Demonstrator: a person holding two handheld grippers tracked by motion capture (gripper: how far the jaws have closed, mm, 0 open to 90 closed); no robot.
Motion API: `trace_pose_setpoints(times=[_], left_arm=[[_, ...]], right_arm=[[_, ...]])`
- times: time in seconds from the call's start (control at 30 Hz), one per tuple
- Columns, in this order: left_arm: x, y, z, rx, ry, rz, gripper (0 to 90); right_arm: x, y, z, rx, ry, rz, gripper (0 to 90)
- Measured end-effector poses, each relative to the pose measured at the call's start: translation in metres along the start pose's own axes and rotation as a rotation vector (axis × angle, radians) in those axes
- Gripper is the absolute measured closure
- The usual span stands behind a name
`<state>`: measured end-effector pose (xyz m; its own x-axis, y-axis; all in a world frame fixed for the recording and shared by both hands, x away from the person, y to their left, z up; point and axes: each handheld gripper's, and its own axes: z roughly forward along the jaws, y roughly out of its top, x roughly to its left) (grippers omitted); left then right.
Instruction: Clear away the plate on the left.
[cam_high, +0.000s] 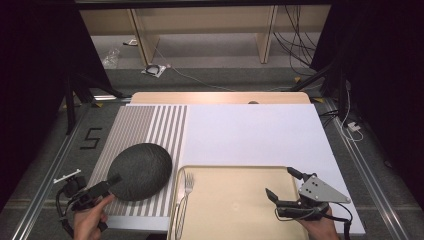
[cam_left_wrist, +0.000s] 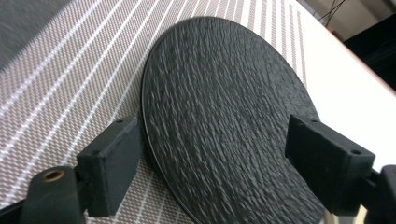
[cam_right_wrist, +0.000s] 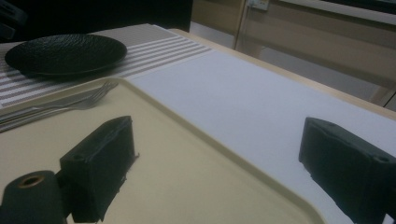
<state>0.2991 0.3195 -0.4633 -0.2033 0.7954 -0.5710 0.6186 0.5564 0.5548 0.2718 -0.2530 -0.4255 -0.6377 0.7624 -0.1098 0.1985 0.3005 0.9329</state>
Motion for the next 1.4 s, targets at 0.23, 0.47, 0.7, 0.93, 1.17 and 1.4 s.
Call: trace_pose_setpoints(times=[0.23,0.47,0.7,0.93,1.17,1.4], left_arm=[[0.009,-0.005,-0.003,0.018,-0.042,-0.13,18.7],[0.016,-0.01,-0.003,0.03,-0.088,-0.25,20.2],[0.021,-0.017,-0.003,0.045,-0.131,-0.342,21.3],[0.024,-0.025,0.0,0.069,-0.185,-0.447,25.3],[0.023,-0.032,0.002,0.079,-0.211,-0.496,28.6],[0.023,-0.037,0.004,0.084,-0.231,-0.553,31.7]], right_arm=[[0.0,0.0,0.0,0.001,0.0,0.0,11.4],[0.0,0.0,0.0,0.001,-0.001,-0.002,11.4],[0.0,0.0,0.001,0.002,0.0,-0.003,11.5],[0.0,0.0,0.001,0.004,-0.001,-0.001,11.5],[0.0,0.0,0.001,0.004,-0.001,-0.001,11.5],[0.0,0.0,0.002,0.006,0.0,-0.006,11.5]])
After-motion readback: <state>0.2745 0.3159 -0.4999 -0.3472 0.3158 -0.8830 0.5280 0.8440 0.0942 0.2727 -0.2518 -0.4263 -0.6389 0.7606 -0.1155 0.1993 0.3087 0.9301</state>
